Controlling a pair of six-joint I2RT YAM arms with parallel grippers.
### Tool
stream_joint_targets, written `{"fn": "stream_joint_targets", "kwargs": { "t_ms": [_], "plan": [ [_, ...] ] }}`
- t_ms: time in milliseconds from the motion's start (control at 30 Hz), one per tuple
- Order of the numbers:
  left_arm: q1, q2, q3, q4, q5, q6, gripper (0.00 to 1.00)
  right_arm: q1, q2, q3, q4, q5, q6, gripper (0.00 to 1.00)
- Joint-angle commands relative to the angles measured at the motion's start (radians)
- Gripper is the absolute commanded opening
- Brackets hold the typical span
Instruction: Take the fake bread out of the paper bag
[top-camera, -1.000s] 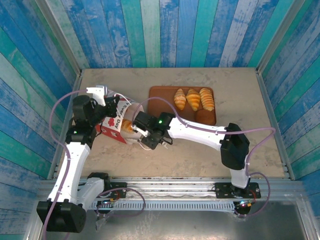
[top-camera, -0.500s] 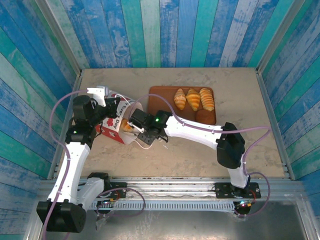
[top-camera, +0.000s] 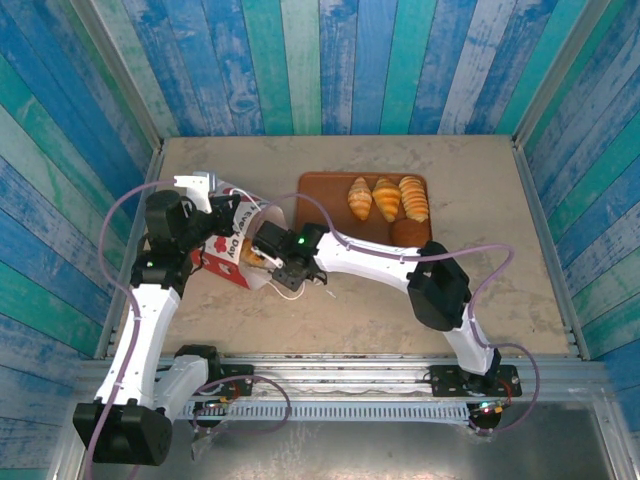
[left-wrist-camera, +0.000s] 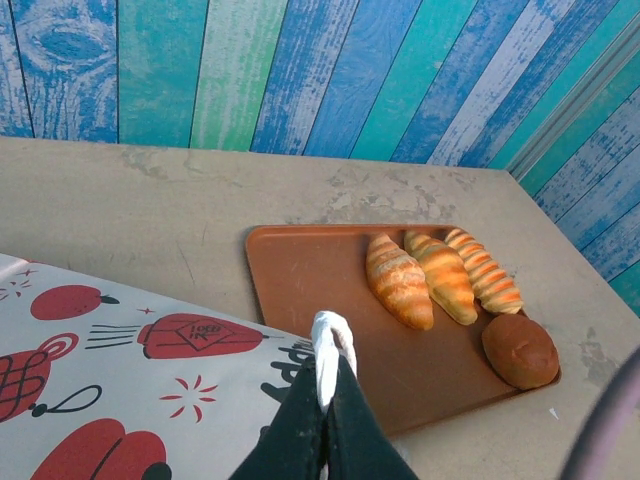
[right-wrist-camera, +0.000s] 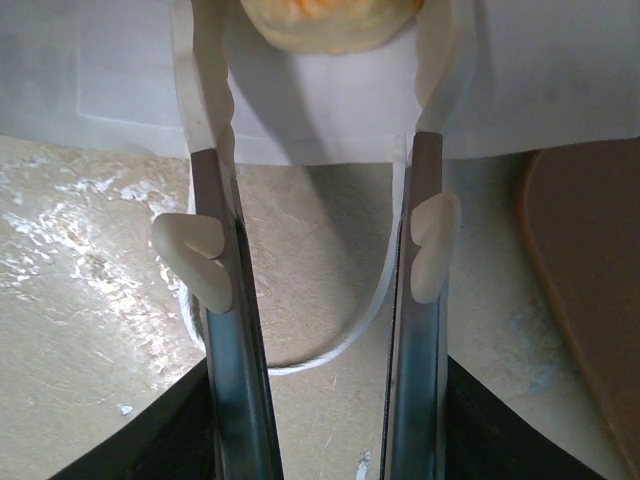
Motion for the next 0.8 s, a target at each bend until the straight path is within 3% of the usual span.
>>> {"fn": "stream_joint_targets", "kwargs": {
  "t_ms": [0, 333, 600, 767],
  "plan": [
    [0.002, -0.005, 0.033, 0.016, -0.003, 0.002, 0.00, -0.004, -0.040, 0.009, 0.010, 0.008, -0.008, 0.47],
    [0.001, 0.001, 0.035, 0.022, -0.020, 0.006, 0.00, -0.004, -0.230, -0.155, 0.052, -0.033, -0.079, 0.43],
    [0.001, 0.018, 0.057, -0.021, -0.056, 0.026, 0.00, -0.006, -0.502, -0.405, 0.058, 0.012, -0.140, 0.43],
    [0.001, 0.014, 0.056, 0.003, -0.086, 0.015, 0.00, -0.031, -0.662, -0.557, 0.062, -0.021, -0.164, 0.44]
  ]
}}
